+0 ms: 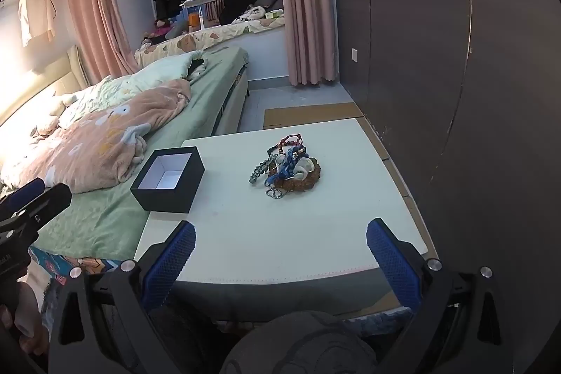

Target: Organize jewelry

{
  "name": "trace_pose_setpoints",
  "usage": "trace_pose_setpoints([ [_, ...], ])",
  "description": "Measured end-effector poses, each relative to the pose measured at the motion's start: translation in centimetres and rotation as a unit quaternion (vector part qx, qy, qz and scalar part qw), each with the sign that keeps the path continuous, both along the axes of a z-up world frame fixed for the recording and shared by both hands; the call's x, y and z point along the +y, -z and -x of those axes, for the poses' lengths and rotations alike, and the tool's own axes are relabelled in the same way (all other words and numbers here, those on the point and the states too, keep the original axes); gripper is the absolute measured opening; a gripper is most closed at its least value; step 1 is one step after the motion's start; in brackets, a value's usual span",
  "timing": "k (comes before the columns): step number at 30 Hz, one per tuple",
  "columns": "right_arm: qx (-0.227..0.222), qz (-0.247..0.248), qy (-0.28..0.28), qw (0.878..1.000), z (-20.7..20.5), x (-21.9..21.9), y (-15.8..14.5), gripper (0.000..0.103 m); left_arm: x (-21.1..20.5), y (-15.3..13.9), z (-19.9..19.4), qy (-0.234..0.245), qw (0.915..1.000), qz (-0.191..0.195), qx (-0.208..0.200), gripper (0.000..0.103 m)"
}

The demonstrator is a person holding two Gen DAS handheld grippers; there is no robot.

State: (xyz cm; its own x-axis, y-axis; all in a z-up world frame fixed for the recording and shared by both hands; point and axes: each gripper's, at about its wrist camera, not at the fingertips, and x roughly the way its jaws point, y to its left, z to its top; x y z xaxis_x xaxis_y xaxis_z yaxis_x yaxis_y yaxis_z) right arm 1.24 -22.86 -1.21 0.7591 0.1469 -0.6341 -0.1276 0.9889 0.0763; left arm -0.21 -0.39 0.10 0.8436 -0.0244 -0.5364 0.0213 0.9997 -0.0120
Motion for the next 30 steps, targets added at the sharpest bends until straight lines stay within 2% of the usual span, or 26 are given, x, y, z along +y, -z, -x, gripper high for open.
trace_pose_setpoints([
  [2,-0.008,0.000,-0.001,1.000,0.1,0.0,-0.1,0.096,-0.1,0.3,0.9,-0.002,0.9999,0.001,-0.010,0.099],
  [5,-0.008,0.001,0.000,1.000,0.2,0.0,-0.1,0.096,0.5,0.5,1.0,-0.002,0.9999,0.014,-0.004,0.099],
  [16,-0.018,0.011,0.003,1.000,1.2,0.3,0.2,0.096,0.1,0.2,0.9,-0.003,1.0000,0.008,0.003,0.099],
  [30,-0.027,0.012,0.002,1.000,1.8,-0.5,-0.8,0.096,0.0,0.3,1.2,-0.009,0.9999,0.009,0.002,0.100],
])
